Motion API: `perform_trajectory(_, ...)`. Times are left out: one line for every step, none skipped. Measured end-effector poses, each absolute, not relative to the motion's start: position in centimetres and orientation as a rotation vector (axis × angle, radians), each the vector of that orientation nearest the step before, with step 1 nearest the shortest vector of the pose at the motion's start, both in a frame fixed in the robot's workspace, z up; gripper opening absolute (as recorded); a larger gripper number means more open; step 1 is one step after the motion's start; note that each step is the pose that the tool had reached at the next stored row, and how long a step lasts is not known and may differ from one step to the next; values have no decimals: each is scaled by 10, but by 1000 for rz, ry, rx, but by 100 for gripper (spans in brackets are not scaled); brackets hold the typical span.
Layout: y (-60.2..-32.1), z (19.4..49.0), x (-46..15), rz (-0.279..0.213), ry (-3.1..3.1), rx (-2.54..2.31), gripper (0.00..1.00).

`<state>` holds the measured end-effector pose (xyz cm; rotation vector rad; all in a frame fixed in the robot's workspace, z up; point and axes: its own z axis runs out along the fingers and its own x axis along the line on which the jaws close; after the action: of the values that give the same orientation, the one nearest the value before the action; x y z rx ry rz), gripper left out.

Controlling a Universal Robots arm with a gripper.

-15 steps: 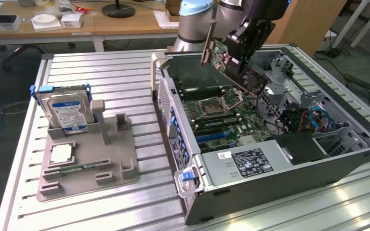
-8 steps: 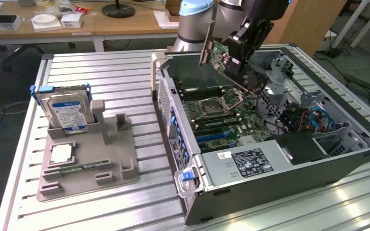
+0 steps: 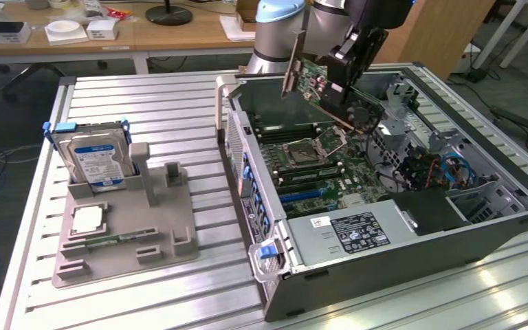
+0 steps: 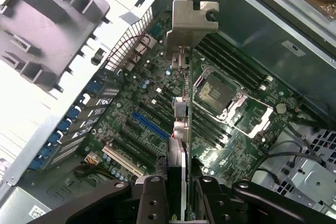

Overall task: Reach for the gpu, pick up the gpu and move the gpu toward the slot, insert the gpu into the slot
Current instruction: 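Insert the gpu into the slot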

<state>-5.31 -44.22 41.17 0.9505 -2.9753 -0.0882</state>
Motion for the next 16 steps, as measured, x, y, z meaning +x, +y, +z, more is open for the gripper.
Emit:
perform_trajectory(-442, 412, -53, -88, -2971, 963, 26)
perform_trajectory(-442, 412, -53, -88, -2967, 976, 26)
perform_trajectory(-442, 412, -53, -89, -2962, 989, 26)
perform_trajectory(-442, 412, -53, -89, -2957, 1002, 26)
perform_trajectory(-442, 412, -53, -89, -2952, 1016, 26)
perform_trajectory(-442, 412, -53, -89, -2947, 1031, 26)
perform_trajectory(-442, 412, -53, -89, -2943, 1043, 26)
perform_trajectory(-442, 412, -53, -89, -2938, 1055, 26)
perform_trajectory(-442, 412, -53, -89, -2934, 1067, 26)
perform_trajectory(-442, 412, -53, -90, -2930, 1078, 26)
perform_trajectory(-442, 412, -53, -90, -2925, 1088, 26)
perform_trajectory(-442, 412, -53, -90, -2921, 1101, 26)
perform_trajectory(-442, 412, -53, -90, -2916, 1112, 26)
perform_trajectory(-442, 412, -53, -91, -2912, 1123, 26)
perform_trajectory(-442, 412, -53, -91, -2908, 1133, 26)
perform_trajectory(-442, 412, -53, -91, -2903, 1144, 26)
